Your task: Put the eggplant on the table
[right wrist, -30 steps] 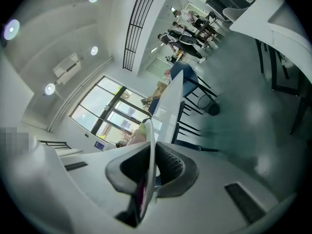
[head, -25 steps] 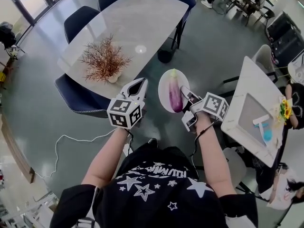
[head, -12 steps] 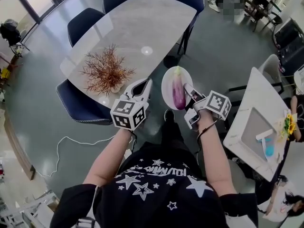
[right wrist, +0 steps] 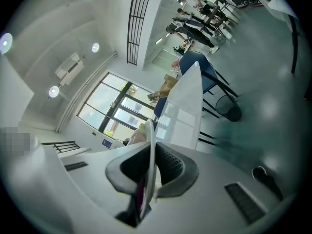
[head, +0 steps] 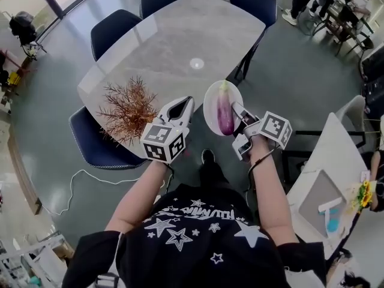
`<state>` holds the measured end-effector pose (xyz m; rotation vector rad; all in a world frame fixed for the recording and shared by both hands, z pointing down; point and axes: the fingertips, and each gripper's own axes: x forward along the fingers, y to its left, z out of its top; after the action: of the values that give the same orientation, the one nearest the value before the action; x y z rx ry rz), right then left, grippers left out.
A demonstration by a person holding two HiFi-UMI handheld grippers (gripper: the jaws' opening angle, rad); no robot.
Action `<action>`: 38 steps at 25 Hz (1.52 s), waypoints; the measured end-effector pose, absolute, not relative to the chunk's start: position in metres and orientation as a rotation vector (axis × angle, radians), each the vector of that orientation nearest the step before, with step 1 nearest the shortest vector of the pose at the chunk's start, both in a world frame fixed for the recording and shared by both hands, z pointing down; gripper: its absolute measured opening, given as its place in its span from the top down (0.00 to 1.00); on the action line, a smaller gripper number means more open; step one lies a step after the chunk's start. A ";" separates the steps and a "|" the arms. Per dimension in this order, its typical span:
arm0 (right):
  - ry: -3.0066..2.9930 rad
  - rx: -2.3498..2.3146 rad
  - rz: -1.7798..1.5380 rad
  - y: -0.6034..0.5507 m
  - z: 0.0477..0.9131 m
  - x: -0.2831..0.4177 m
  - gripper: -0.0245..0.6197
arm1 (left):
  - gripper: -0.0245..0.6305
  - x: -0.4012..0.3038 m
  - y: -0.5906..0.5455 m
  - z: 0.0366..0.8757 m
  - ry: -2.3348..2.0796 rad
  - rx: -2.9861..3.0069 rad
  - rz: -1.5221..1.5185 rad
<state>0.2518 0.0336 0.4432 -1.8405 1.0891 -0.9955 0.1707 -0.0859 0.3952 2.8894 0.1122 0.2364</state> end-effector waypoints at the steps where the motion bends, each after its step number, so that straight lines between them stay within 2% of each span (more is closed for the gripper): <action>1: 1.094 -1.837 -1.006 0.029 0.445 0.262 0.91 | 0.95 0.180 -0.089 0.396 0.102 2.889 0.242; 12: 1.141 -1.779 -1.099 -0.010 0.461 0.371 0.91 | 0.95 0.293 -0.114 0.398 -0.005 2.884 0.260; 19: 1.208 -1.752 -1.139 -0.036 0.466 0.415 0.91 | 0.95 0.338 -0.141 0.402 -0.111 2.879 0.244; 38: 1.248 -1.797 -1.178 -0.106 0.451 0.444 0.91 | 0.95 0.359 -0.212 0.390 -0.178 2.829 0.177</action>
<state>0.4440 -0.1059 0.4506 -1.7973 1.2484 -1.1780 0.3590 -0.2117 0.3903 2.8294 -0.1782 0.1773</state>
